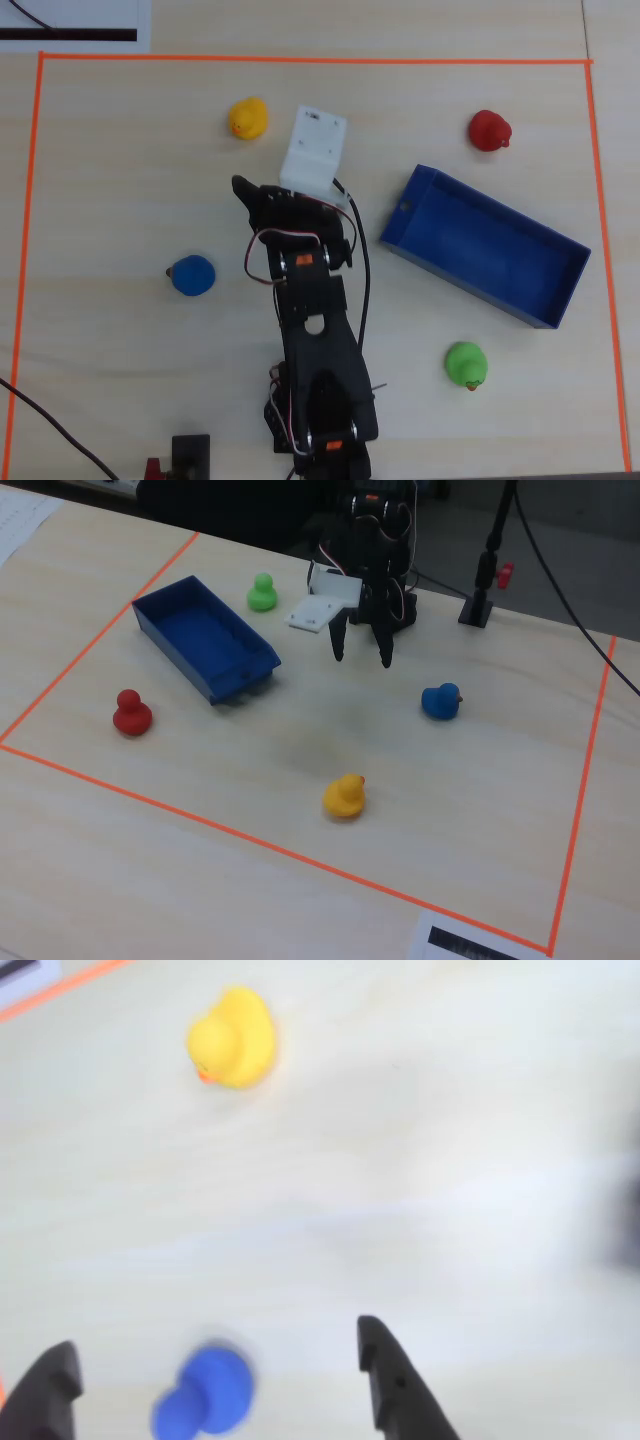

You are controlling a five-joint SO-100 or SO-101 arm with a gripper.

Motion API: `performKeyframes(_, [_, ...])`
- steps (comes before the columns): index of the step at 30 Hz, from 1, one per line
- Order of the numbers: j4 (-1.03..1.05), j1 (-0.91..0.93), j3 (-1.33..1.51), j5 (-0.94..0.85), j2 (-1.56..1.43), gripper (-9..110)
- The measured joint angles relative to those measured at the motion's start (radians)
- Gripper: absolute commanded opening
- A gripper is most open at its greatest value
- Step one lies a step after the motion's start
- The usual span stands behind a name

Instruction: Grasp yellow duck and put it into box.

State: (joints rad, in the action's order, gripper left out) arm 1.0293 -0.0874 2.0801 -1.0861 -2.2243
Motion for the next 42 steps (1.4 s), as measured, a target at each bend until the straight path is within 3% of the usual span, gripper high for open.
performKeyframes(8, [-0.123, -0.072, -0.264, 0.124, 0.443, 38])
performKeyframes(18, [-0.276, -0.078, -0.405, 0.158, 0.810, 38])
performKeyframes(28, [-0.273, -0.078, -0.632, 0.187, 0.973, 38])
performKeyframes(42, [-0.304, -0.074, -0.701, 0.181, 1.101, 37])
